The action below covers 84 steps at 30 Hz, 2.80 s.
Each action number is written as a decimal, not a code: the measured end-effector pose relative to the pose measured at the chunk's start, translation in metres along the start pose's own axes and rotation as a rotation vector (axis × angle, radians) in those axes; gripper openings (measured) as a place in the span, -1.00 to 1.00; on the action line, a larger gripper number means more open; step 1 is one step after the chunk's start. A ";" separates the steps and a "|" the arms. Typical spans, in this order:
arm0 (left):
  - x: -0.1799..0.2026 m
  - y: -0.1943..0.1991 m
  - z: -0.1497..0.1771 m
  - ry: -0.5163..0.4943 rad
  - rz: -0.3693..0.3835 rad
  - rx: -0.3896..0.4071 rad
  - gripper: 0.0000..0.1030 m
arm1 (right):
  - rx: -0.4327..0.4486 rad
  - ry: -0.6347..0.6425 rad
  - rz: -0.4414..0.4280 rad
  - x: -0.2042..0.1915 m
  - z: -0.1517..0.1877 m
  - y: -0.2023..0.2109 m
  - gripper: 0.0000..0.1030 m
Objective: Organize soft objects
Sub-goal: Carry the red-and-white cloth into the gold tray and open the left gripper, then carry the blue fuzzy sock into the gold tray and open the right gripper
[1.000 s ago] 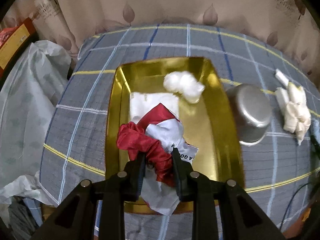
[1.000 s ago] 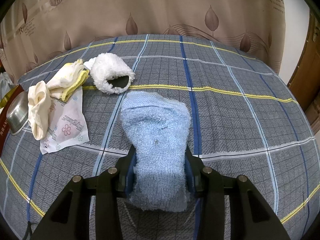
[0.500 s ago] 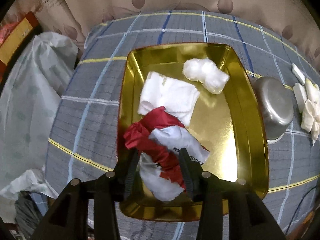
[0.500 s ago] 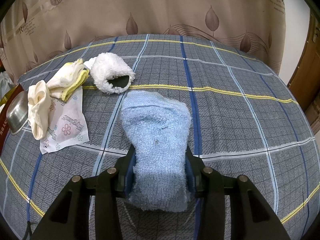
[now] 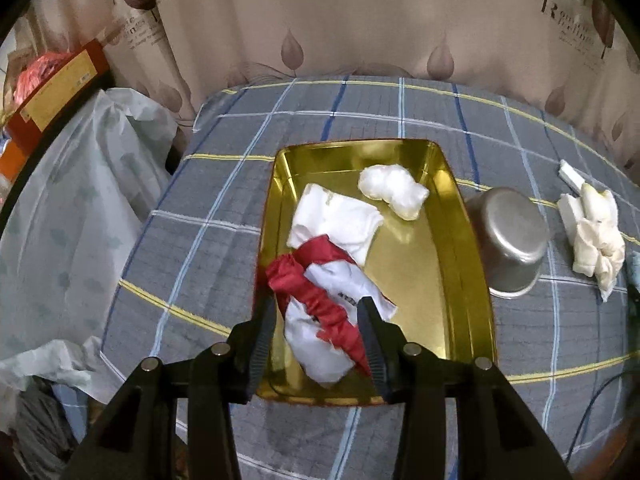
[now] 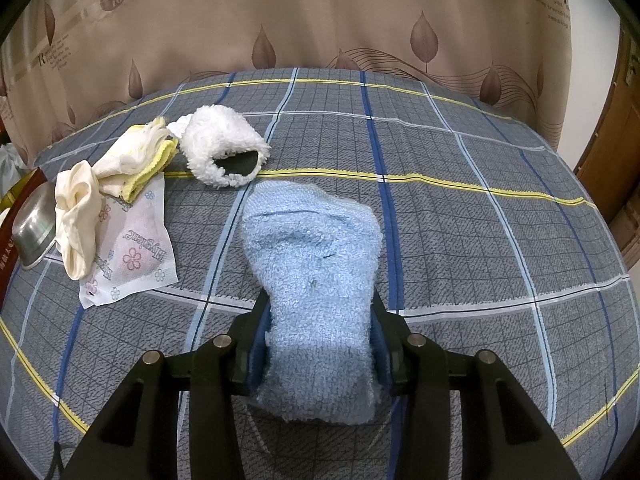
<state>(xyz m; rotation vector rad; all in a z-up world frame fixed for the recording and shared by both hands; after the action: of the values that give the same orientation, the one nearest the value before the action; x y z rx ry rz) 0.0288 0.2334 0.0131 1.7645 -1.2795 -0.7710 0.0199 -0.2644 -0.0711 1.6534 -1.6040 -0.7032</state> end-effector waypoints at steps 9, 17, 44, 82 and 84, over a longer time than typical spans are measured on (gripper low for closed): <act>-0.018 0.002 0.014 0.052 -0.010 0.061 -0.17 | -0.008 -0.002 0.010 0.002 -0.002 -0.001 -0.11; -0.036 0.002 0.018 0.116 -0.017 0.092 -0.17 | -0.033 0.011 0.056 -0.003 -0.006 0.002 -0.41; -0.103 -0.015 0.018 0.345 -0.059 0.050 -0.17 | 0.073 0.373 -0.370 -0.250 -0.057 0.086 -0.44; -0.139 -0.024 0.020 0.479 -0.092 0.067 -0.17 | 0.058 0.516 -0.406 -0.432 -0.140 0.022 0.22; -0.137 -0.024 0.020 0.471 -0.098 0.068 -0.17 | 0.074 0.512 -0.420 -0.427 -0.140 0.031 0.22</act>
<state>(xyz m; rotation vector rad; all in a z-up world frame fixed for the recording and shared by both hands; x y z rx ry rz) -0.0184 0.3632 -0.0154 1.9280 -0.9162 -0.3323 0.0787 0.1773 -0.0043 2.0476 -0.9425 -0.3719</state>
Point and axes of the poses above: each gripper's, at about its wrist camera, not at the fingertips, and y roughly against the way its jaws point, x to its right, z to its underside, the point moved 2 cm from there along -y, roughly the way its jaws point, and after that the axes turned 12 degrees about y, right-handed, at the moved point
